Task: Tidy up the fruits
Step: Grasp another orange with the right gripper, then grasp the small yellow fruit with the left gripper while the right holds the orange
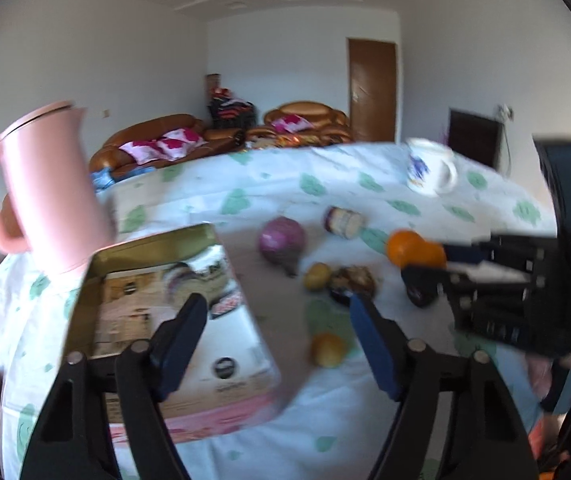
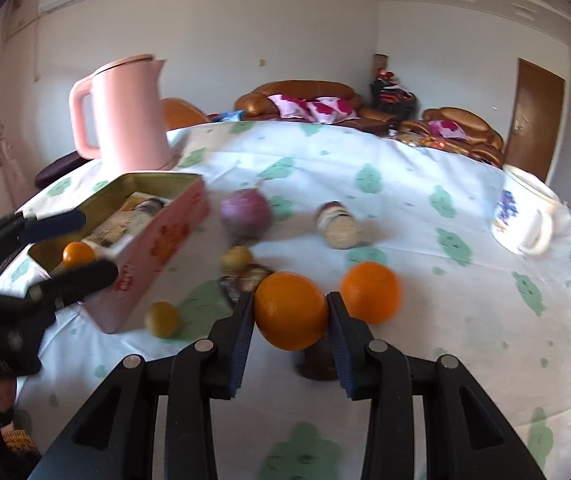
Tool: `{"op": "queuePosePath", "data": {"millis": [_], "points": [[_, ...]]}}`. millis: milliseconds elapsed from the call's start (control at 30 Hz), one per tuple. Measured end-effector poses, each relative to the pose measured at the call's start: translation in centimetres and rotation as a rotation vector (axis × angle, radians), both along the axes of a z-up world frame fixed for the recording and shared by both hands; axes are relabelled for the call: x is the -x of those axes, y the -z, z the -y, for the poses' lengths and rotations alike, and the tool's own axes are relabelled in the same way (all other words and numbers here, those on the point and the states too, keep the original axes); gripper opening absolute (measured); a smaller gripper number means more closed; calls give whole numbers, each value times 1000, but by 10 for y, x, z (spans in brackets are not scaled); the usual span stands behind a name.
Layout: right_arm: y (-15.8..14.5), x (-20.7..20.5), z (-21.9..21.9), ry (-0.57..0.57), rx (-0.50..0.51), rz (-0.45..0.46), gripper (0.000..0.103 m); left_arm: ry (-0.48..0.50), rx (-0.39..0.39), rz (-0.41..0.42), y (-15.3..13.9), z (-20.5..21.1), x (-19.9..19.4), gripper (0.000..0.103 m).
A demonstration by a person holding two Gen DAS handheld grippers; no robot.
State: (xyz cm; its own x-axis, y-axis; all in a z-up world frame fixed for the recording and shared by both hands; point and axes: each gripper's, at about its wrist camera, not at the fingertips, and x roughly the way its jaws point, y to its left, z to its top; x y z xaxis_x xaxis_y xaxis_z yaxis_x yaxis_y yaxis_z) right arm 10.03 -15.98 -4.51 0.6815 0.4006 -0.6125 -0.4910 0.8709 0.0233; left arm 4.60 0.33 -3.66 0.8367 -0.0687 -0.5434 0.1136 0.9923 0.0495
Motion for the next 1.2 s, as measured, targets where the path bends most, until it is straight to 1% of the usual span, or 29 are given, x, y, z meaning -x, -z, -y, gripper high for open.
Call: {"op": "queuePosePath", "data": {"millis": [33,67,100,167,267,367,433,500,633,700,733,800,833,867,933,1000,1067,1100,1200], "points": [[0,-2,5,10,-12,-4,38,21,-14,-19,4,8,-3,60],[0,-3,7,14,-19,-5,38,40,-25,-38,7,15,-5,48],[-1,-3,9,14,-23,-5,38,61,-35,-54,10,23,-7,41],[-2,-2,10,9,-27,-2,38,88,-52,-62,13,34,-9,41],[-2,-1,12,3,-31,-3,38,123,-87,-99,19,47,-13,41],[-1,-2,13,3,-46,-7,38,149,-98,-142,25,53,-17,29],[-1,-2,13,2,-49,-11,38,163,-91,-170,30,53,-19,28],[-1,-1,12,0,-48,-7,38,171,-77,-179,30,52,-21,28],[-1,0,13,-3,-55,-6,38,170,-58,-189,28,48,-23,28],[-2,0,14,-1,-65,-10,38,154,-55,-184,26,42,-22,27],[-2,0,15,-1,-71,-10,38,168,-16,-190,25,38,-22,25],[-2,0,15,-3,-74,-11,38,245,72,-215,23,39,-20,26],[-3,0,16,-4,-75,-11,38,277,78,-211,22,46,-16,27],[-3,0,16,-5,-76,-9,38,285,57,-192,22,51,-13,27],[-4,1,18,-2,-85,-3,38,255,-2,-132,18,58,-7,28],[-4,0,19,-1,-93,-5,38,214,-37,-95,15,58,-5,28],[-4,0,19,-2,-97,-7,38,182,-56,-79,13,54,-7,28],[-4,0,19,-2,-96,-7,38,162,-63,-81,14,52,-11,28],[-4,0,20,-3,-95,-4,38,148,-61,-152,23,49,-21,27]]}}
